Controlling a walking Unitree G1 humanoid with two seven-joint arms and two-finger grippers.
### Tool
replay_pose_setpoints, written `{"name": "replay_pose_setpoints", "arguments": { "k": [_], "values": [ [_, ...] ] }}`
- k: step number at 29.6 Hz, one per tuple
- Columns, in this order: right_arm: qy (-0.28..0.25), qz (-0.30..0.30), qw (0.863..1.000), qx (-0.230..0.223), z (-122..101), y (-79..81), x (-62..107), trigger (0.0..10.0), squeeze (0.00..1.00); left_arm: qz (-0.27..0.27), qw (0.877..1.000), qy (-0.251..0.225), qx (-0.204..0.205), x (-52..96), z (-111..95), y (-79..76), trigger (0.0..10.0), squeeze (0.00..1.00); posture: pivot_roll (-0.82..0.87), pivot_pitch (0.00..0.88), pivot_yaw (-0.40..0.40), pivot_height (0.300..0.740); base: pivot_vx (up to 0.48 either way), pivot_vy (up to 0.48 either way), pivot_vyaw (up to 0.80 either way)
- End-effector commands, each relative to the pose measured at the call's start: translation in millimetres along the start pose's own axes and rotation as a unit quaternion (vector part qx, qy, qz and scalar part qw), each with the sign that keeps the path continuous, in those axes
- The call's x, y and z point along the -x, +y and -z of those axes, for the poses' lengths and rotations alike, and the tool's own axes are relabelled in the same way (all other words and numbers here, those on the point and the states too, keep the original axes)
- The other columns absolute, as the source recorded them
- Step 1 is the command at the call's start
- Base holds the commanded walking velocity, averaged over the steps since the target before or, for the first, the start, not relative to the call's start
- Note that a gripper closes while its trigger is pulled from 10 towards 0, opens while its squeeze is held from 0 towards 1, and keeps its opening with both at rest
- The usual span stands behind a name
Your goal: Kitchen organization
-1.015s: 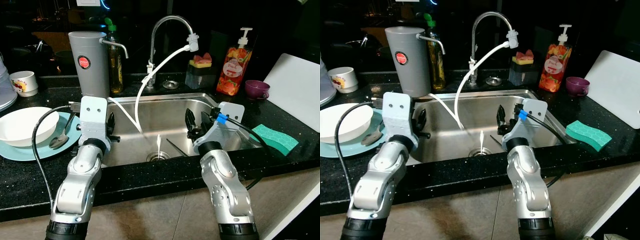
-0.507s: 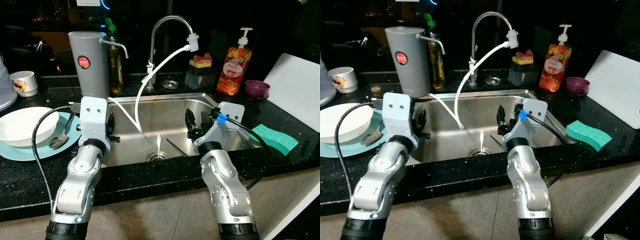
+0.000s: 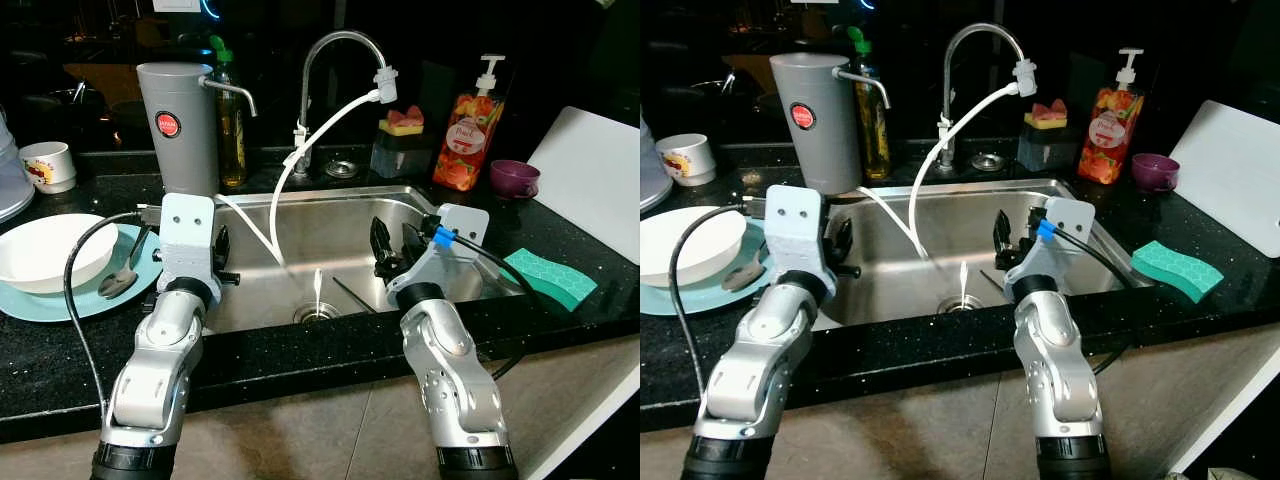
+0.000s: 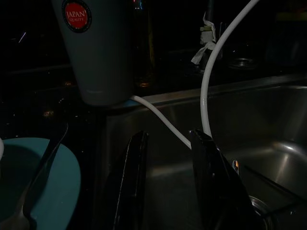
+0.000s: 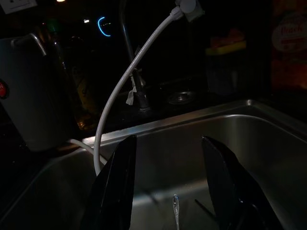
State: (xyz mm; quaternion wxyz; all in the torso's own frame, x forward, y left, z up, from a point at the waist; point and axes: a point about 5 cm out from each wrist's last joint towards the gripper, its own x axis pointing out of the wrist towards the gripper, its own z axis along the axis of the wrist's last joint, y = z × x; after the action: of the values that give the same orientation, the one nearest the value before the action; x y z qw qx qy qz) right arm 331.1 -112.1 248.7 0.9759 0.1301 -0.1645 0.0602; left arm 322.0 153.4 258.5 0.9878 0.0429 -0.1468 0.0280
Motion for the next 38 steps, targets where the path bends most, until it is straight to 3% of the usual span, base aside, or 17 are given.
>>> {"name": "replay_pose_setpoints", "arguments": {
  "k": [1,19,26,38],
  "values": [
    [-0.004,0.001,1.0,0.0,-2,0.3,-0.2,10.0,0.0,-0.001,1.0,-0.002,-0.003,2.4,-1,0.5,10.0,0.0,0.17,0.109,-0.049,0.74,0.0,0.0,0.0],
    [-0.01,-0.008,1.0,-0.003,-5,2.6,-3.8,10.0,0.0,-0.004,1.0,-0.005,-0.006,5.8,-3,2.3,10.0,0.0,0.19,0.092,-0.055,0.74,0.0,0.0,0.0],
    [-0.014,-0.003,1.0,0.001,-7,0.4,-2.7,10.0,0.0,-0.019,1.0,0.004,-0.011,0.4,-2,11.9,10.0,0.0,0.17,0.095,-0.05,0.74,0.0,0.0,0.0],
    [-0.015,0.001,1.0,0.001,-8,-0.1,-1.6,10.0,0.0,-0.002,1.0,0.01,-0.013,0.2,0,0.9,10.0,0.0,0.16,0.086,-0.049,0.74,0.0,0.0,0.0]
  ]
}}
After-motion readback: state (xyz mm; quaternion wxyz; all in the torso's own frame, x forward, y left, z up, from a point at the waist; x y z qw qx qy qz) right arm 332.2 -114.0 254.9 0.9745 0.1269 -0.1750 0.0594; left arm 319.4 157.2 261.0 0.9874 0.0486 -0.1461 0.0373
